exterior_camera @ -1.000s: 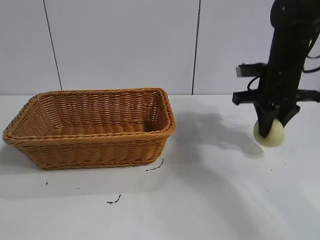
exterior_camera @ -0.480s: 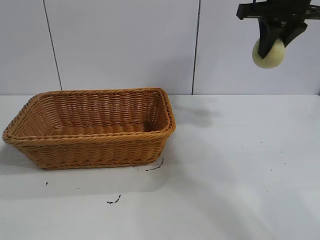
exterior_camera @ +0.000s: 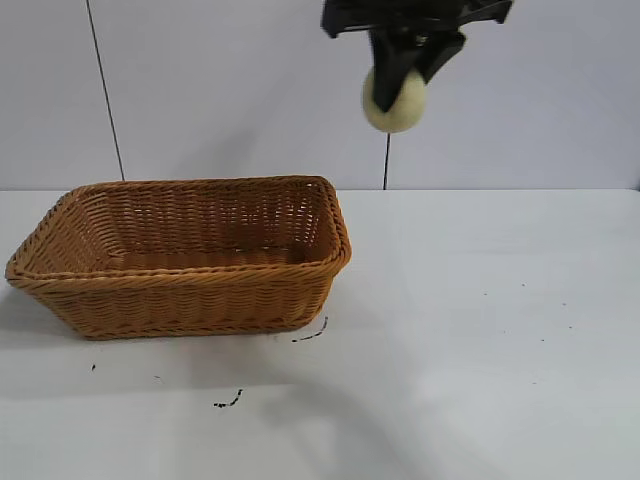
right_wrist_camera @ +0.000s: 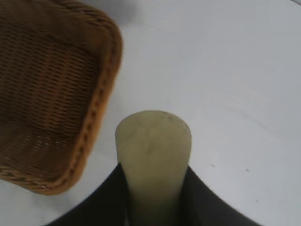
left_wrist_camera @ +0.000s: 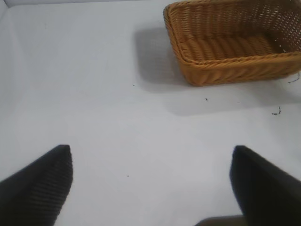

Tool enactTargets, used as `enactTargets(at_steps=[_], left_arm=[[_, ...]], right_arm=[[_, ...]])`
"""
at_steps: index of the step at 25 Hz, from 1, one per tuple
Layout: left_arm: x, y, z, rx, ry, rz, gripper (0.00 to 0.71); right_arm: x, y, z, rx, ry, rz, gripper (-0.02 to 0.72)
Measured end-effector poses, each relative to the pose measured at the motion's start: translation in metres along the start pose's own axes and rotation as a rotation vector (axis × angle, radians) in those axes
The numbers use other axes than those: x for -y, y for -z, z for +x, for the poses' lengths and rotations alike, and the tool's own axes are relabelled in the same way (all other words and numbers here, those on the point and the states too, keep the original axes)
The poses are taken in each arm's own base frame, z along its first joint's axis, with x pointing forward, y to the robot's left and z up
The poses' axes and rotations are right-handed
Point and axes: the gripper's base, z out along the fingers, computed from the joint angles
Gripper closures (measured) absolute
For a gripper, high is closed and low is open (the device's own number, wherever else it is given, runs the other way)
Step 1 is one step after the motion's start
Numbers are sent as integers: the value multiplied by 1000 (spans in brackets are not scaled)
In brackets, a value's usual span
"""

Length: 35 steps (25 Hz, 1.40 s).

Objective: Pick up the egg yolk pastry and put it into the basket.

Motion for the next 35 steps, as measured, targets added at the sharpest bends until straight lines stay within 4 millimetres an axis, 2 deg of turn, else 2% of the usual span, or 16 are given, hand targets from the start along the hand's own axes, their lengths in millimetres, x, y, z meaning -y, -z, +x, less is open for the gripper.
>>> enactTargets(at_steps=[3,6,10,13,16,20,22,25,29,32,35], left_arm=[[0,0,0,0,0,0,17],[0,0,0,0,0,0,17],[0,0,0,0,0,0,17],[0,0,0,0,0,0,17],[0,0,0,0,0,0,17],[0,0,0,0,0,0,17],[0,0,0,0,0,0,17],[0,0,0,0,0,0,17],[0,0,0,0,0,0,17],[0,0,0,0,0,0,17],[0,0,0,0,0,0,17]], right_arm=[[-24,-24,-7,8,29,-22,533],[-35,-55,-6,10,14,-36,533],[-38,-93,2,-15,7,-40,533],[-40,-113,8,-29,7,-42,529],[-42,-120,10,-31,-1,-54,451],[-42,-118,8,-21,-5,-59,146],[-41,-115,7,-19,-11,-56,57],[-39,-100,3,-9,-30,-43,21],[-31,-59,-7,28,-44,-29,15],[-12,-30,-10,38,-75,-11,15],[19,-18,-9,30,-128,19,11]])
